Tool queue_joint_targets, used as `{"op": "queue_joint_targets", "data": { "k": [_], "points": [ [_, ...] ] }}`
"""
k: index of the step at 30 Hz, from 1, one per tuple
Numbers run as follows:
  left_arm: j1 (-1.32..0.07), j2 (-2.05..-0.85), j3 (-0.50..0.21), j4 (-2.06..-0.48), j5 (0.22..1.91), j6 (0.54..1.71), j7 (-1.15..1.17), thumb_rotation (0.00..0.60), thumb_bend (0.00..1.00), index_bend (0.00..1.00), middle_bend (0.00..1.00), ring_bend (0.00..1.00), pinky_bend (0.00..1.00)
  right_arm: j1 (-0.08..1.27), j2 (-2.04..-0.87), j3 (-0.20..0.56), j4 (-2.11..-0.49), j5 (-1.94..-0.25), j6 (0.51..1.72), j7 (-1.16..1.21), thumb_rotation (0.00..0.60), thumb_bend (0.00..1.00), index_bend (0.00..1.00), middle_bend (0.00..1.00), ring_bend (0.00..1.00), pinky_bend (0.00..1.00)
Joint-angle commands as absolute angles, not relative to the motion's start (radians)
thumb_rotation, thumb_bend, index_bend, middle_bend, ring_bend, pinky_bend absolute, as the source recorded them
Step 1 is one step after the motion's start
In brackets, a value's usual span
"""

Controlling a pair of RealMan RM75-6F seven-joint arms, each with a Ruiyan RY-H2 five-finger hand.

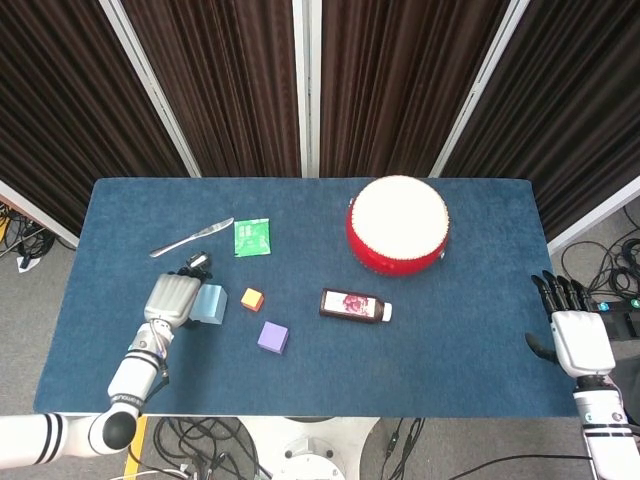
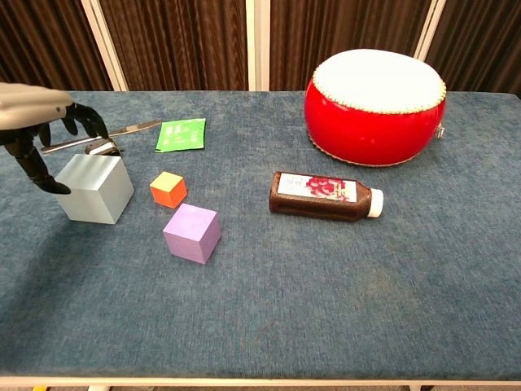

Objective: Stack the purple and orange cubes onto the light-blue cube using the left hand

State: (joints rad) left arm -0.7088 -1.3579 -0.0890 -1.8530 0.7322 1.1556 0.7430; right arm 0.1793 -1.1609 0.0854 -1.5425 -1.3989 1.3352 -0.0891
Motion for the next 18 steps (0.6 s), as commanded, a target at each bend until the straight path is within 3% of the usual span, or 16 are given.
{"op": "queue_joint_targets", "data": {
  "k": [1,5,9,18],
  "points": [
    [-0.667,-1.298,-0.022,-1.990,0.925,1.232,0.740,0.600,0.20,0.28,0.31,0.24,0.39,0.183,-1.164,0.087,-1.536,-1.396,1.328,-0.084,0.600,0.19,0.00,0.02,0.00,0.01],
    [-0.655,-1.285,0.059,-2.026,1.097,1.216,0.764,0.600,0.20,0.29,0.32,0.24,0.40,0.190,-1.165,0.088,-1.530,-1.404,1.324,-0.082,0.600,0.19,0.00,0.02,0.00,0.01],
    [-0.660,-1.327,0.107,-1.966,1.240,1.173,0.773,0.600,0.20,0.29,0.32,0.24,0.40,0.192,-1.158,0.093,-1.539,-1.408,1.332,-0.079,0.600,0.19,0.00,0.02,0.00,0.01],
    [-0.692,-1.446,0.075,-1.836,1.261,1.069,0.745,0.600,0.20,0.29,0.32,0.24,0.39,0.203,-1.120,0.113,-1.600,-1.406,1.339,-0.109,0.600,0.20,0.00,0.02,0.00,0.01]
  ]
}}
